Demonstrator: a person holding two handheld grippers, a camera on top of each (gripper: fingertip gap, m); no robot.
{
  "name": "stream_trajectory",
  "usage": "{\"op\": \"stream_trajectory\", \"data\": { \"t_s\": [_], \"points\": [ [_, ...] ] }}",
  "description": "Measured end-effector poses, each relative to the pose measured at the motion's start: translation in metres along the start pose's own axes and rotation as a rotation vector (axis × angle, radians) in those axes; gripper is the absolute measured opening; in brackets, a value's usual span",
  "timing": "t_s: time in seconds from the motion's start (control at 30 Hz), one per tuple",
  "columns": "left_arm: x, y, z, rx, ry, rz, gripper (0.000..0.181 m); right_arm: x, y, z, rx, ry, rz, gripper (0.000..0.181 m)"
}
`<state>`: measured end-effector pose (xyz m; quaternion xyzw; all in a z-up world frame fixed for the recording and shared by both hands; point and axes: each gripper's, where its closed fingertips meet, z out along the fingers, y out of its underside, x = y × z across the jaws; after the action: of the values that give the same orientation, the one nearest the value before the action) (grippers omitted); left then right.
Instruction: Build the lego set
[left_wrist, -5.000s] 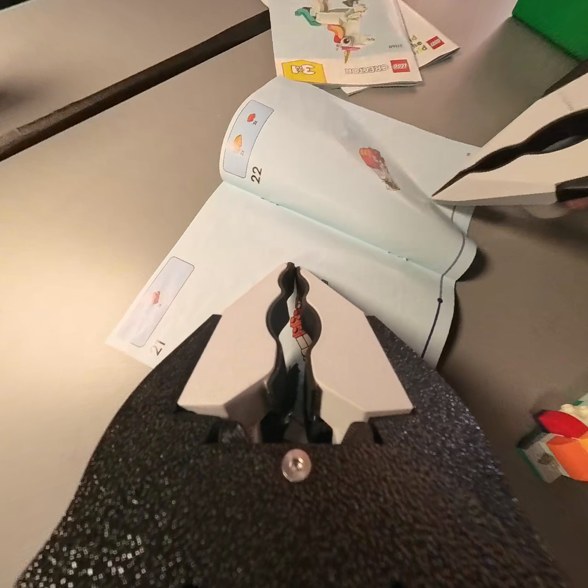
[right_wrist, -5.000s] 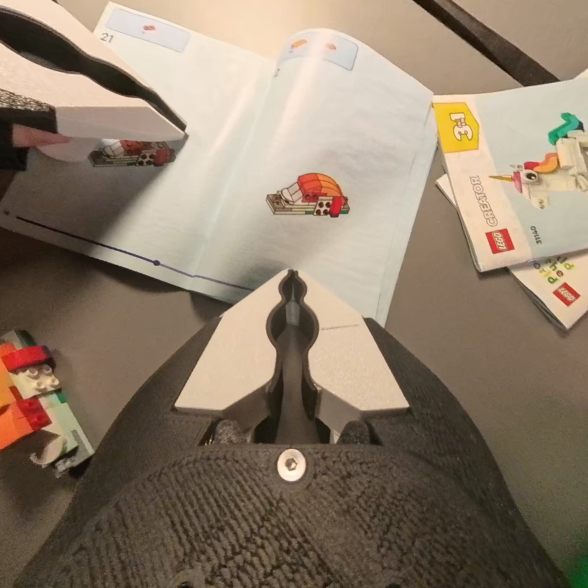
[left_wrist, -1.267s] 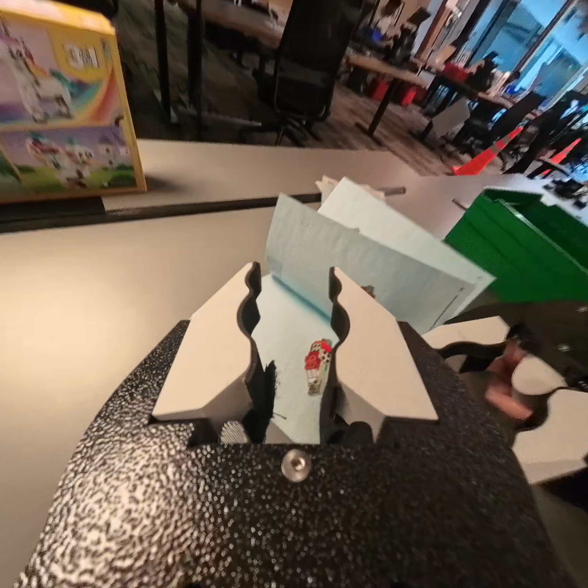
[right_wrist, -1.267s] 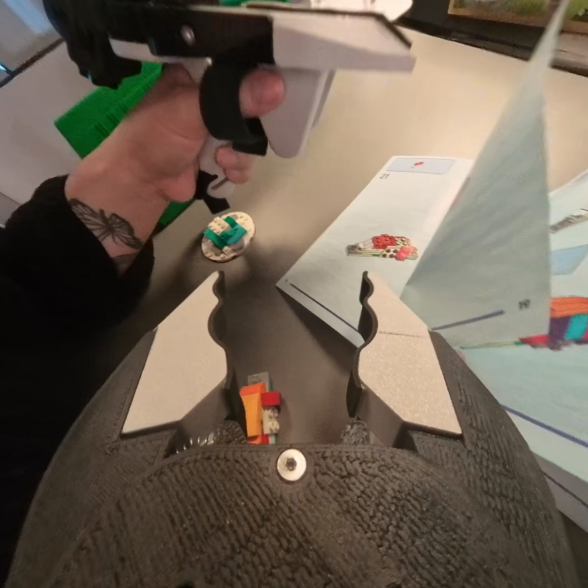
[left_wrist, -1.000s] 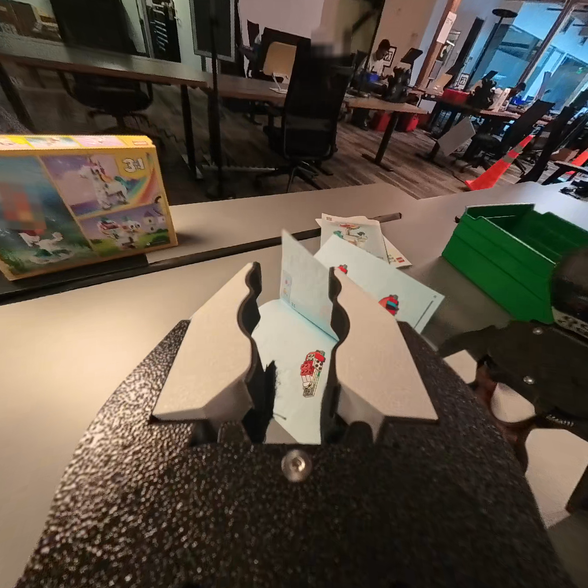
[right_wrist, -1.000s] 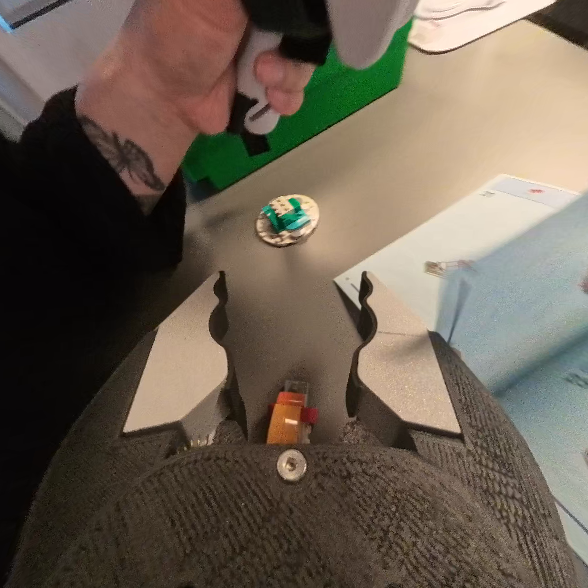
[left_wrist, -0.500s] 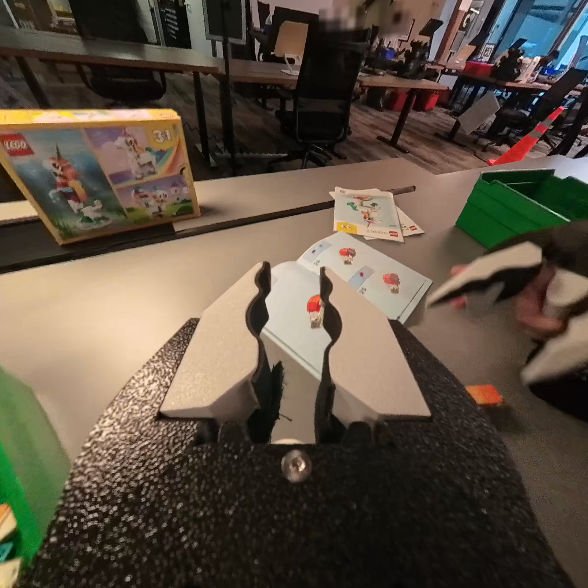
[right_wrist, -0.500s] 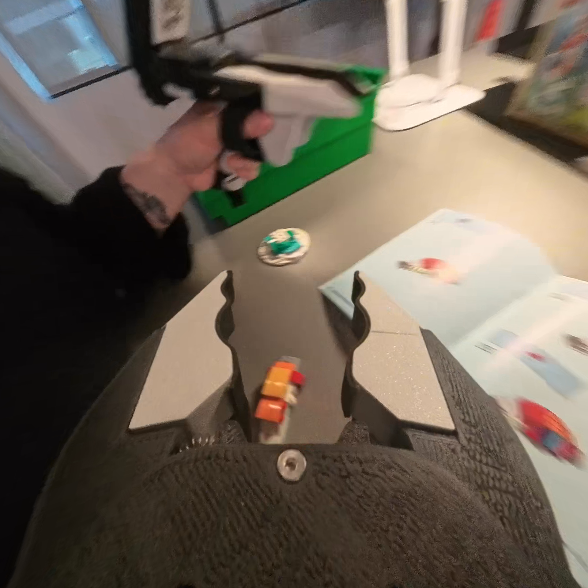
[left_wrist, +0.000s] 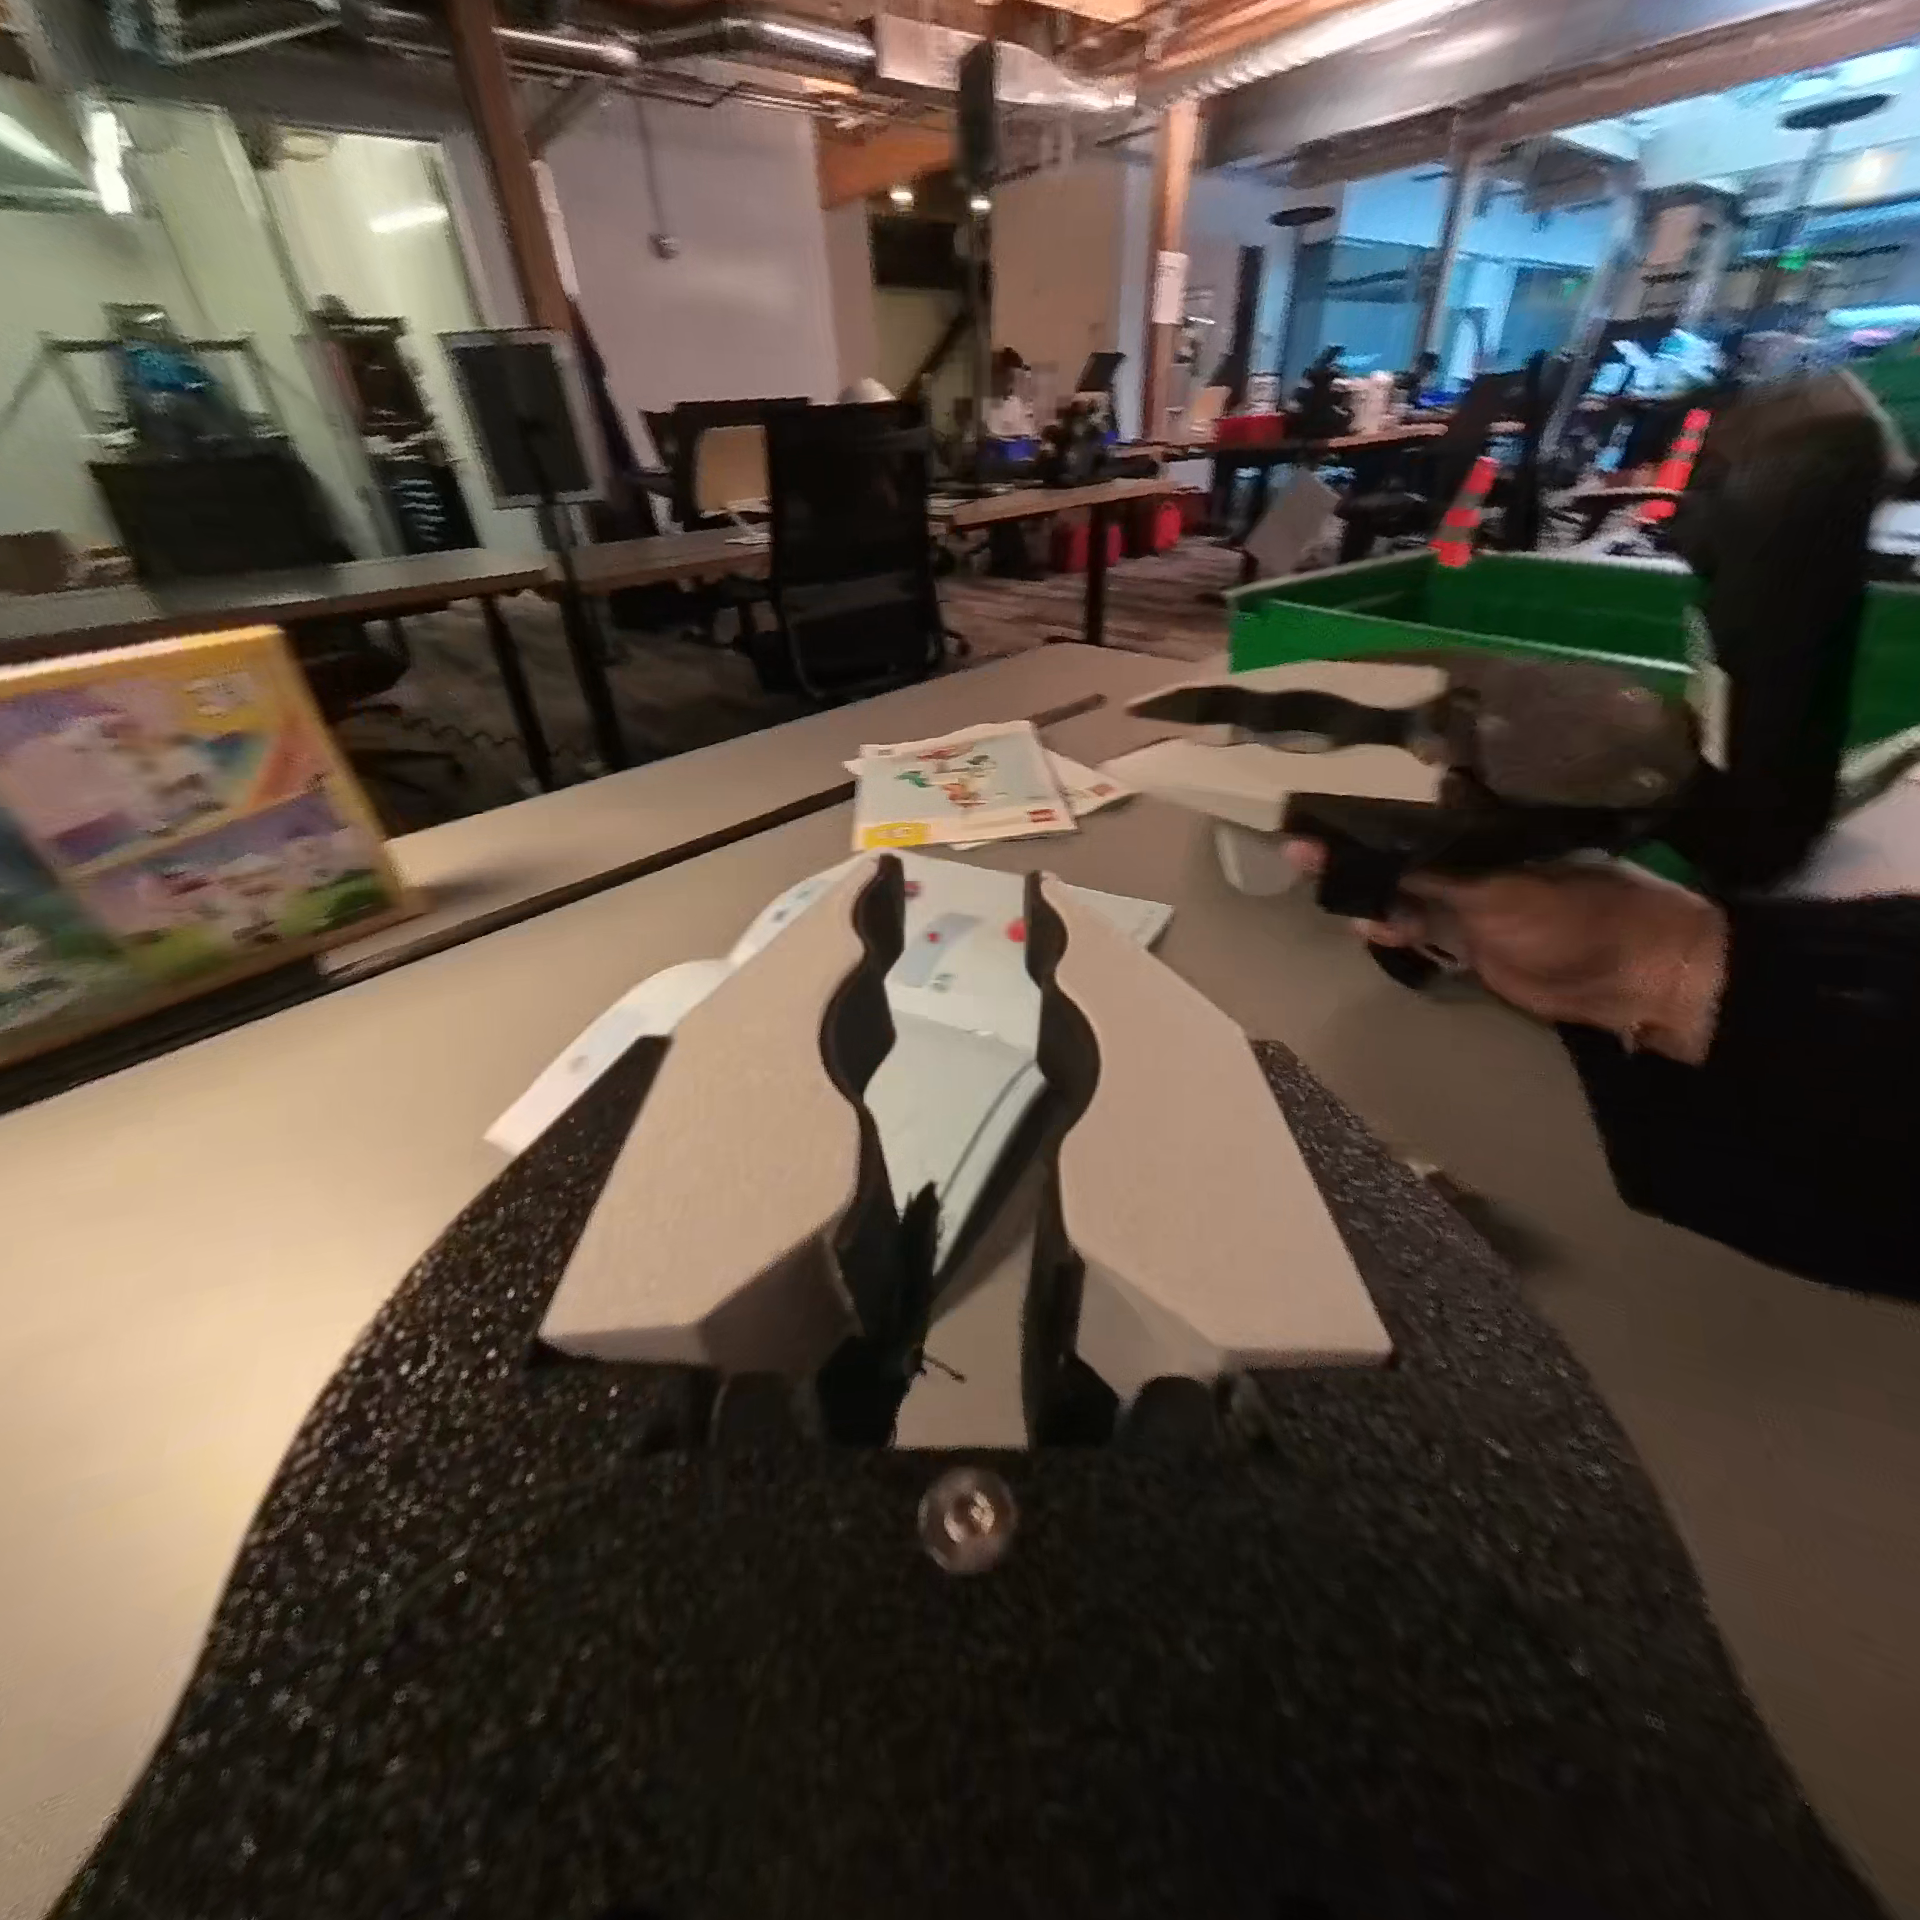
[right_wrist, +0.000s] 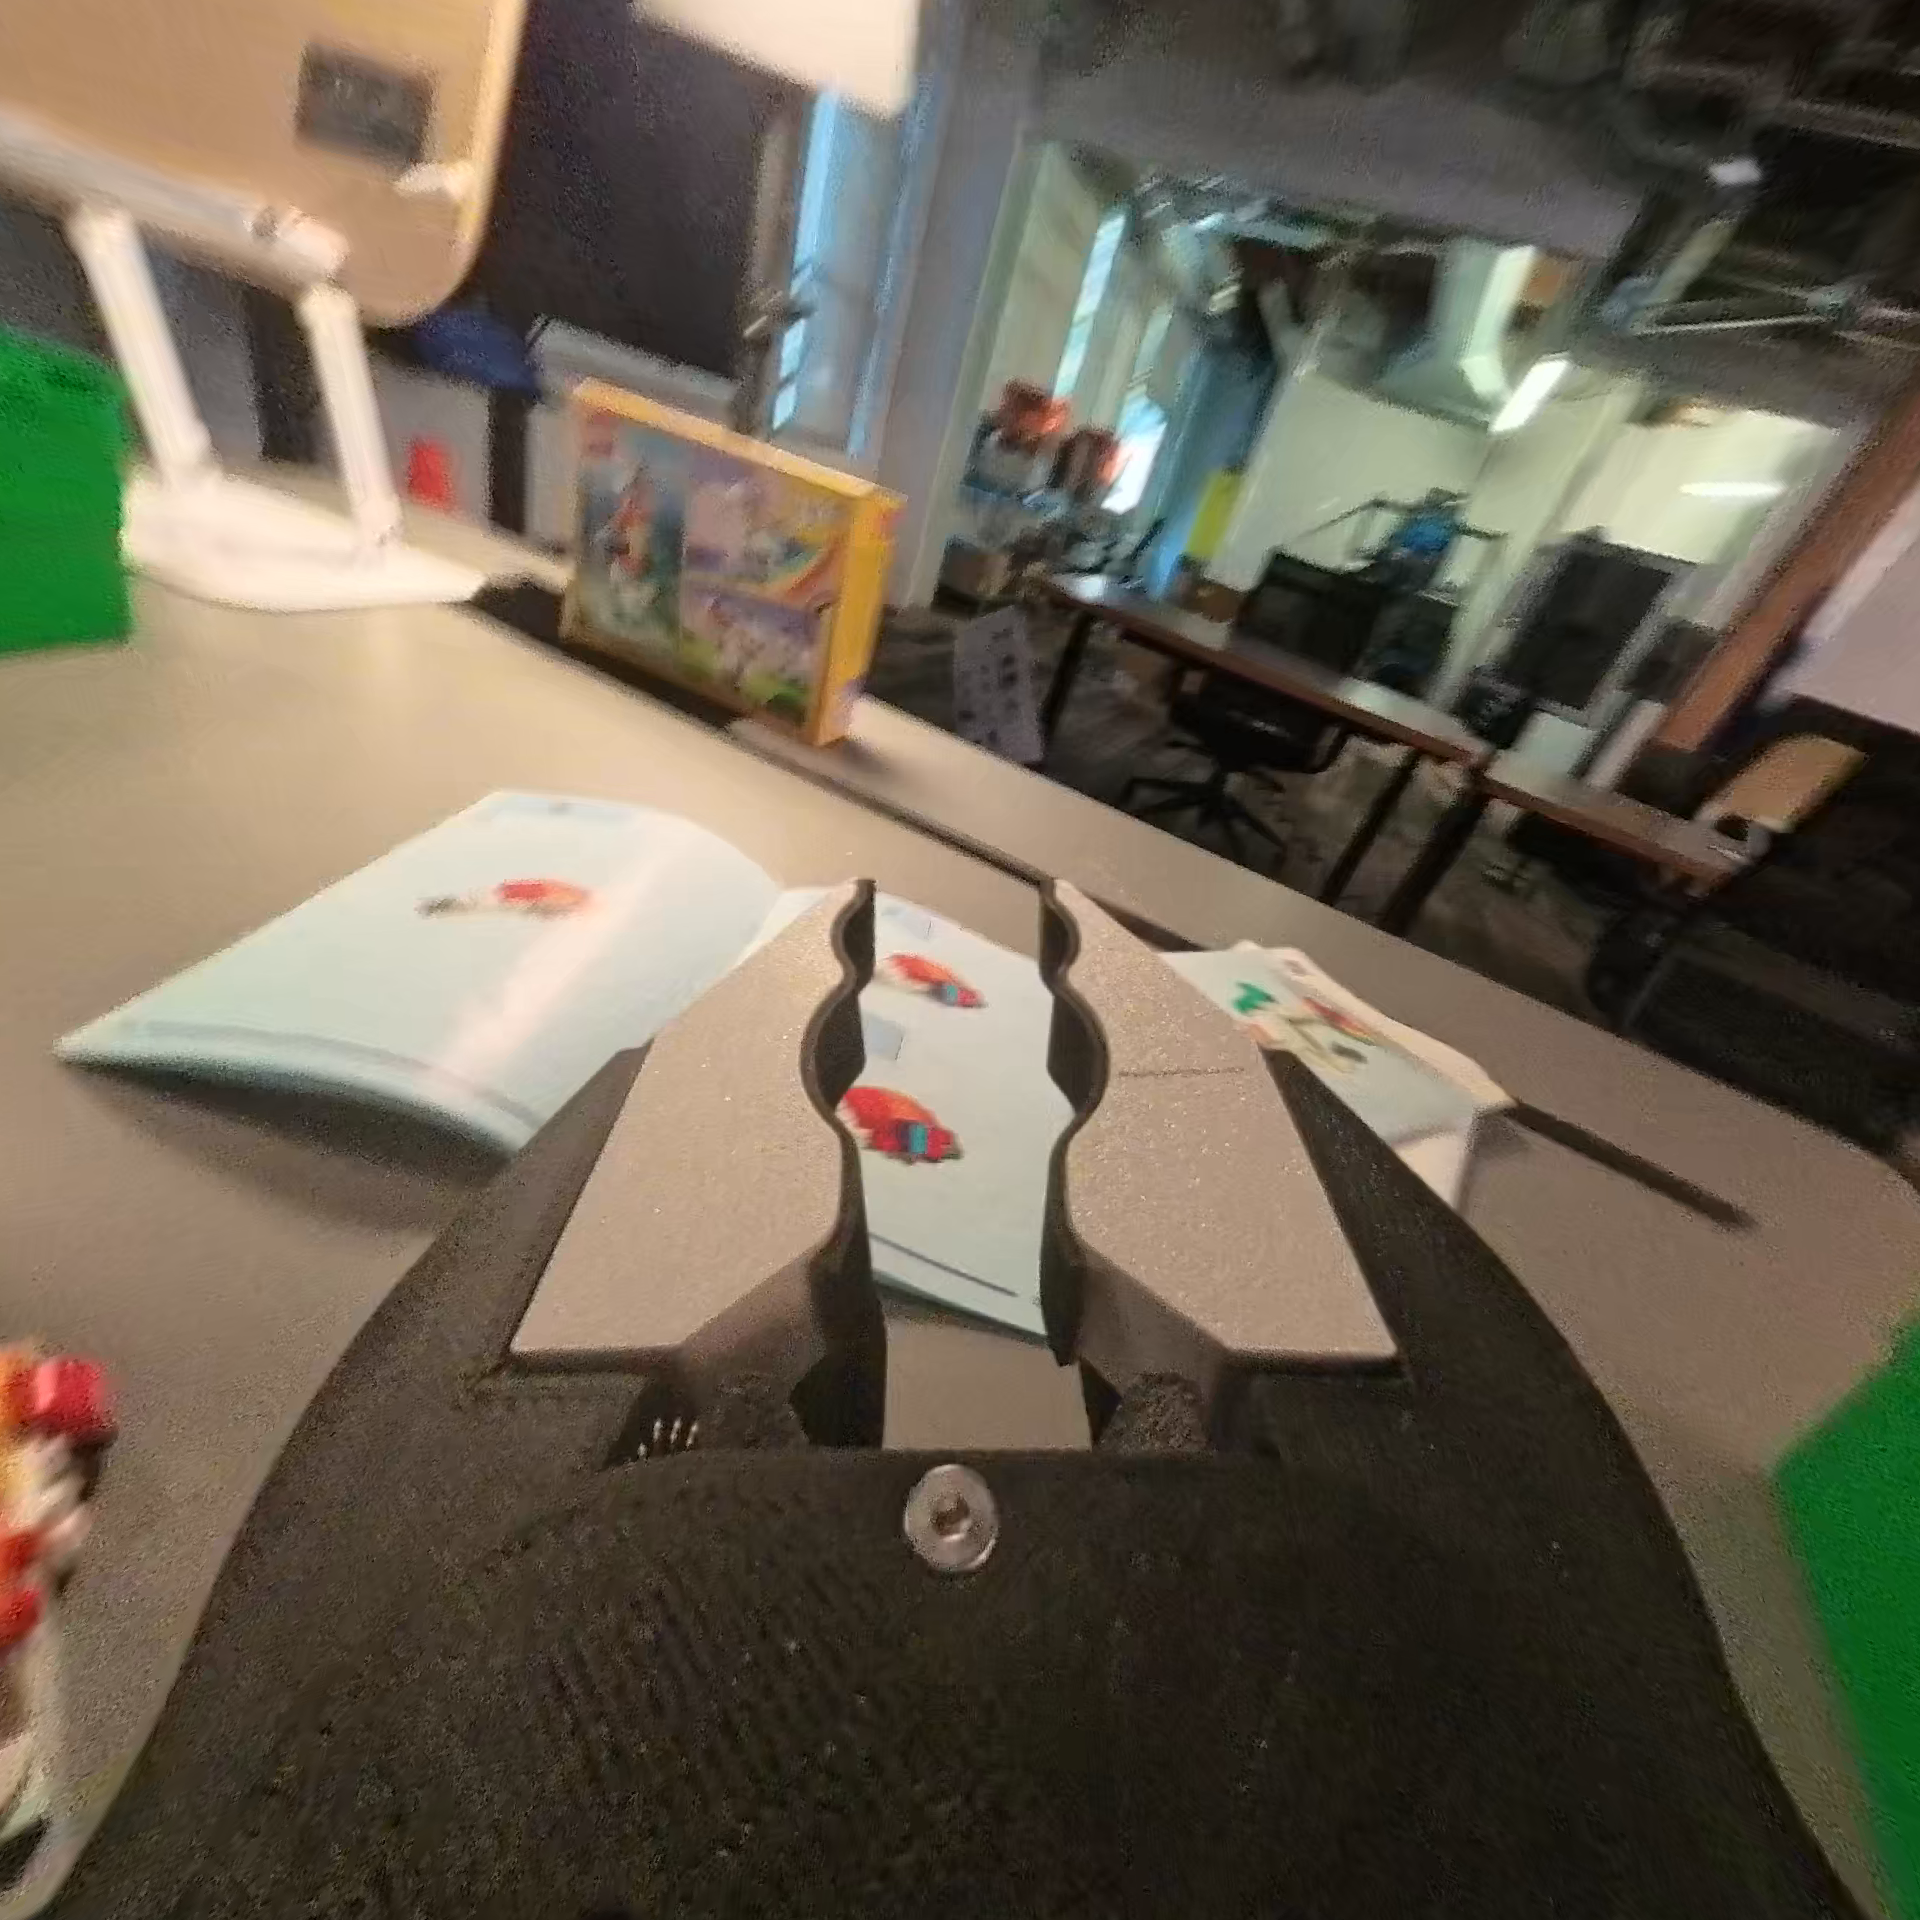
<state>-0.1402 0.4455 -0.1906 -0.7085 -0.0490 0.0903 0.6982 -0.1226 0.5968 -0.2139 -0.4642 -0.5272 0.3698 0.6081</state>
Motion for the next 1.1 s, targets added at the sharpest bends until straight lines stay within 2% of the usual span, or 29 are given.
{"op": "stream_trajectory", "data": {
  "t_s": [0.07, 0.13, 0.23, 0.3, 0.37, 0.47, 0.53, 0.93, 0.97, 1.0, 1.1],
  "points": [
    [0.017, 0.003, 0.012, 0.022, 0.038, 0.064, 0.019, -0.034, 0.002, 0.011, -0.096, -0.206, -0.005, 0.031],
    [0.026, 0.002, 0.016, 0.046, 0.053, 0.139, 0.016, -0.065, 0.010, 0.023, -0.234, -0.388, 0.131, 0.026],
    [0.033, -0.001, 0.005, 0.100, 0.070, 0.188, 0.008, -0.071, 0.034, 0.049, -0.438, -0.364, 0.185, 0.014],
    [0.033, -0.001, -0.002, 0.122, 0.082, 0.151, 0.005, -0.084, 0.042, 0.059, -0.506, -0.407, 0.171, 0.009],
    [0.028, -0.009, -0.007, 0.164, 0.077, 0.091, 0.000, -0.100, 0.053, 0.064, -0.574, -0.472, 0.157, 0.013],
    [0.022, -0.030, -0.020, 0.324, 0.093, 0.000, 0.000, -0.110, 0.067, 0.066, -0.629, -0.517, 0.098, 0.020],
    [0.016, -0.031, -0.022, 0.344, 0.058, 0.000, 0.000, -0.115, 0.073, 0.064, -0.647, -0.539, 0.091, 0.023],
    [0.022, -0.029, -0.020, 0.331, 0.076, 0.036, 0.000, -0.110, 0.075, 0.051, -0.605, -0.583, 0.102, 0.023],
    [0.022, -0.029, -0.020, 0.326, 0.075, 0.038, 0.000, -0.109, 0.072, 0.053, -0.578, -0.566, 0.089, 0.030],
    [0.022, -0.028, -0.019, 0.321, 0.076, 0.041, 0.000, -0.107, 0.061, 0.056, -0.503, -0.540, 0.074, 0.033],
    [0.024, -0.026, -0.019, 0.310, 0.080, 0.060, 0.000, -0.089, 0.003, 0.057, -0.146, -0.416, 0.046, 0.029]
  ]
}}
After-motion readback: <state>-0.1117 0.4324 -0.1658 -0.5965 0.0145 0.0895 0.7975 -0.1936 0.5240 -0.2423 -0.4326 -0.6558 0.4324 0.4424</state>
